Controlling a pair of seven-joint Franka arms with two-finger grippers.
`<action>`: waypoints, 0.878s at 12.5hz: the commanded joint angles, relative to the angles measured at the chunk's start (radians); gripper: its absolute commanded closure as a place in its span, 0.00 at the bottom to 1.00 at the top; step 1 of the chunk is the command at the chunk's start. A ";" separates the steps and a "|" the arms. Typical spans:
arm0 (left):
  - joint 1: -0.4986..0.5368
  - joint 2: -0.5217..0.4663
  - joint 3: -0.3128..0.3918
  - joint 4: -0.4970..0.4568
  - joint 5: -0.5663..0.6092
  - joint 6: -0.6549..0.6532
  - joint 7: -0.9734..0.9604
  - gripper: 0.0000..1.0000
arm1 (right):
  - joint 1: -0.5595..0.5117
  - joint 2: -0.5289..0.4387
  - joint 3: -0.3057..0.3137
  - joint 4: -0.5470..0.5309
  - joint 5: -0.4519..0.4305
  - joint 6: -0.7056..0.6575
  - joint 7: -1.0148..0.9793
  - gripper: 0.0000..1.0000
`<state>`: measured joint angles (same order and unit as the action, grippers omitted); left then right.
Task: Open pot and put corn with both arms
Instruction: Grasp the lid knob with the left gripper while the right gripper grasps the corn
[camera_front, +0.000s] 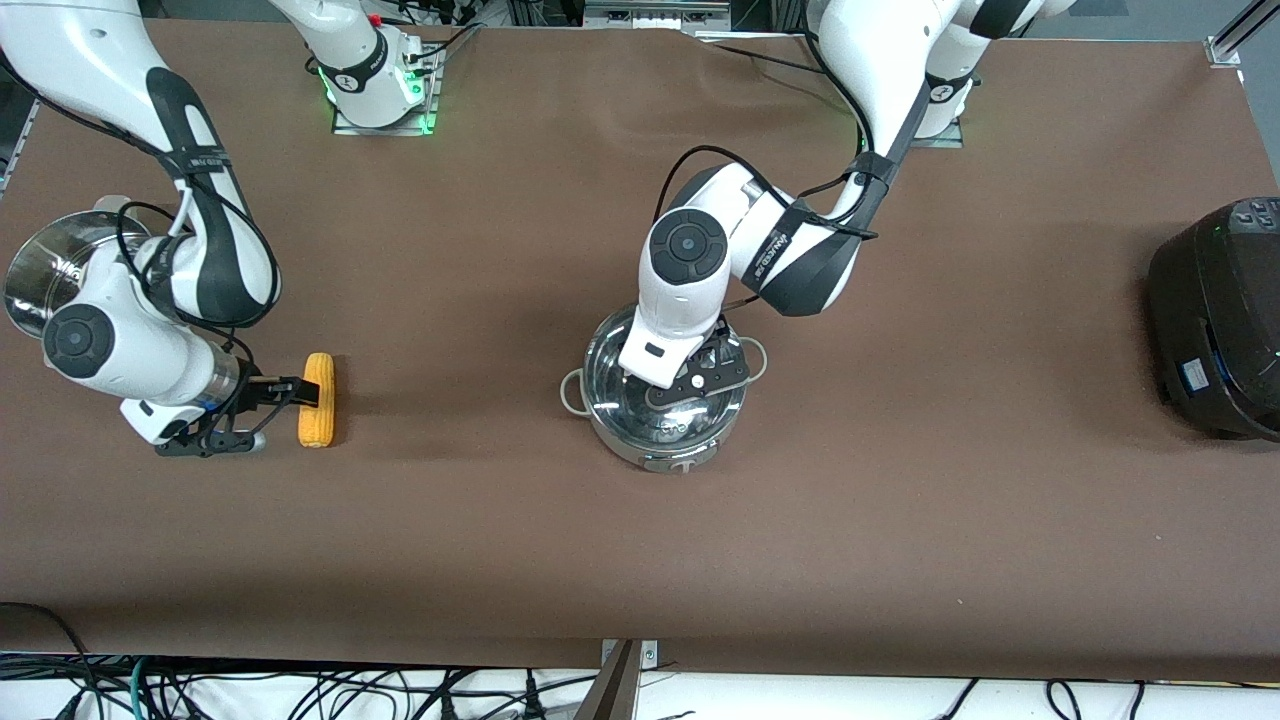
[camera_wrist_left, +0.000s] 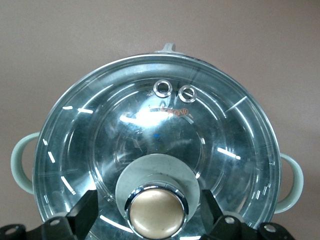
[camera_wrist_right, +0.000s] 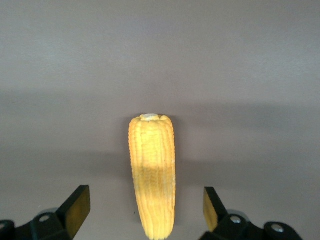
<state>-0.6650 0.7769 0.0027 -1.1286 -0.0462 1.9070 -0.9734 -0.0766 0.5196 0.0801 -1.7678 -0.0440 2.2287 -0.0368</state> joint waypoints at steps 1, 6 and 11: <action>-0.013 0.018 0.014 0.041 0.022 -0.011 -0.016 0.11 | -0.006 0.016 0.004 -0.018 -0.007 0.052 0.011 0.00; -0.013 0.019 0.014 0.043 0.022 -0.008 -0.010 0.44 | -0.006 0.072 0.004 -0.019 -0.007 0.129 0.009 0.00; -0.004 0.024 0.014 0.043 0.020 0.012 -0.004 0.89 | -0.006 0.099 0.004 -0.061 -0.011 0.183 -0.003 0.00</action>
<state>-0.6669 0.7812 0.0040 -1.1188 -0.0460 1.9189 -0.9737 -0.0766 0.6265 0.0788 -1.7971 -0.0440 2.3875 -0.0374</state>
